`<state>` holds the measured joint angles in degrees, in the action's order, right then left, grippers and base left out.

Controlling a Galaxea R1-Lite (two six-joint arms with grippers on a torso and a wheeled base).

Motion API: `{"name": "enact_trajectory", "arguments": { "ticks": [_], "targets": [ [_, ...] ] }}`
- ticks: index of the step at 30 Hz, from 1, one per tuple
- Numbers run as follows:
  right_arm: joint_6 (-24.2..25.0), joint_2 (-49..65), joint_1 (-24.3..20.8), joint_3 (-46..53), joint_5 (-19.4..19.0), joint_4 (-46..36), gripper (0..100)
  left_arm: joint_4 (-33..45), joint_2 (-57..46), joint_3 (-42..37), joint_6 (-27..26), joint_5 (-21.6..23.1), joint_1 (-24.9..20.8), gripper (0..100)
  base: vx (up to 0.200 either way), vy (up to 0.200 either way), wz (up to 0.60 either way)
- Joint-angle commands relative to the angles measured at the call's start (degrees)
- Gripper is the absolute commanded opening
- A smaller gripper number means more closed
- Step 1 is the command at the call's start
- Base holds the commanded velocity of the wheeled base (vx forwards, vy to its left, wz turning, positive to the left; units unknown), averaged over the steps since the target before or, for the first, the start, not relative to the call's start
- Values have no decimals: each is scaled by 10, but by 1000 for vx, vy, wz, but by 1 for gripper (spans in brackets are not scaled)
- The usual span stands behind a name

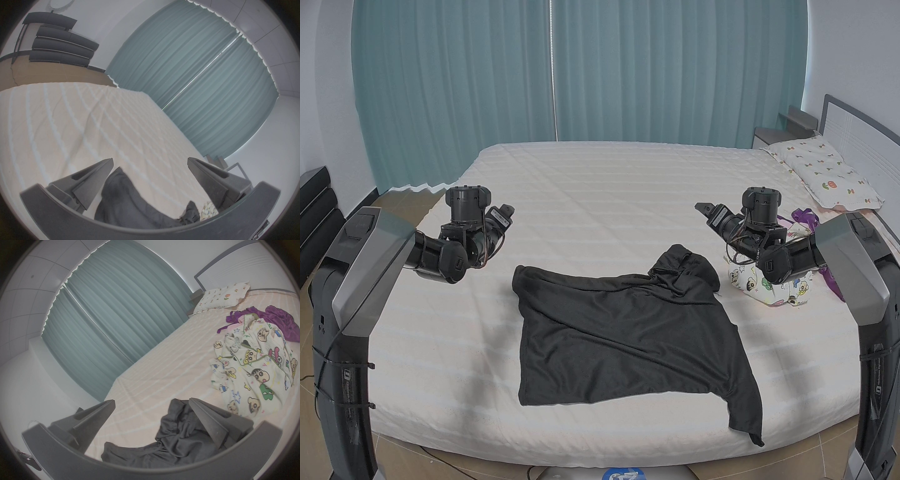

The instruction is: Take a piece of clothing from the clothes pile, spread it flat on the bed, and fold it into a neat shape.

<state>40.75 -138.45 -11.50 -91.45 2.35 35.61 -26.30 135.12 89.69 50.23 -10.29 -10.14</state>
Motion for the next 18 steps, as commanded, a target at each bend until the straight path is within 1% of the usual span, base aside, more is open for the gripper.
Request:
{"name": "enact_trajectory", "arguments": {
  "ticks": [1, 2, 3, 4, 6, 8, 10, 11, 13, 14, 15, 16, 17, 18],
  "targets": [
    [-1, 35, 20, 83, -10, -3, 100, 6, -72, -104, 5, 39, -1, 100, 0, 0, 0],
    [-1, 36, 21, 87, -10, -3, 100, 6, -74, -108, 5, 41, -1, 100, 0, 0, 0],
    [-1, 57, 25, 138, -18, -1, 100, 3, -116, -176, 15, 81, -1, 100, 0, 0, 0],
    [1, 68, 29, 166, -22, 0, 100, 1, -138, -211, 22, 103, -1, 100, 0, 0, 0],
    [3, 79, 30, 201, -24, 3, 100, 1, -162, -251, 31, 128, -1, 100, 0, 0, 0],
    [9, 94, 29, 258, -25, 6, 100, 0, -198, -319, 47, 159, -4, 100, 0, 0, 0],
    [11, 97, 29, 267, -25, 6, 100, 0, -203, -331, 51, 163, -4, 100, 0, 0, 0],
    [28, 107, 25, 309, -25, 6, 100, -1, -227, -382, 71, 186, -8, 100, 0, 0, 0],
    [50, 112, 23, 331, -25, 7, 100, -1, -239, -411, 89, 207, -9, 100, 0, 0, 0],
    [52, 112, 23, 333, -25, 7, 100, -1, -239, -413, 91, 209, -10, 100, 0, 0, 0],
    [76, 115, 22, 349, -28, 6, 100, -1, -248, -441, 100, 230, -12, 100, 0, 0, 0],
    [89, 115, 22, 363, -38, 7, 100, -2, -249, -460, 99, 238, -13, 100, 0, 0, 0],
    [90, 115, 22, 370, -46, 8, 100, -2, -249, -467, 99, 240, -15, 100, 0, 0, 0],
    [91, 115, 24, 388, -64, 16, 100, -2, -246, -479, 101, 240, -25, 100, 0, 0, 0]
  ]
}}
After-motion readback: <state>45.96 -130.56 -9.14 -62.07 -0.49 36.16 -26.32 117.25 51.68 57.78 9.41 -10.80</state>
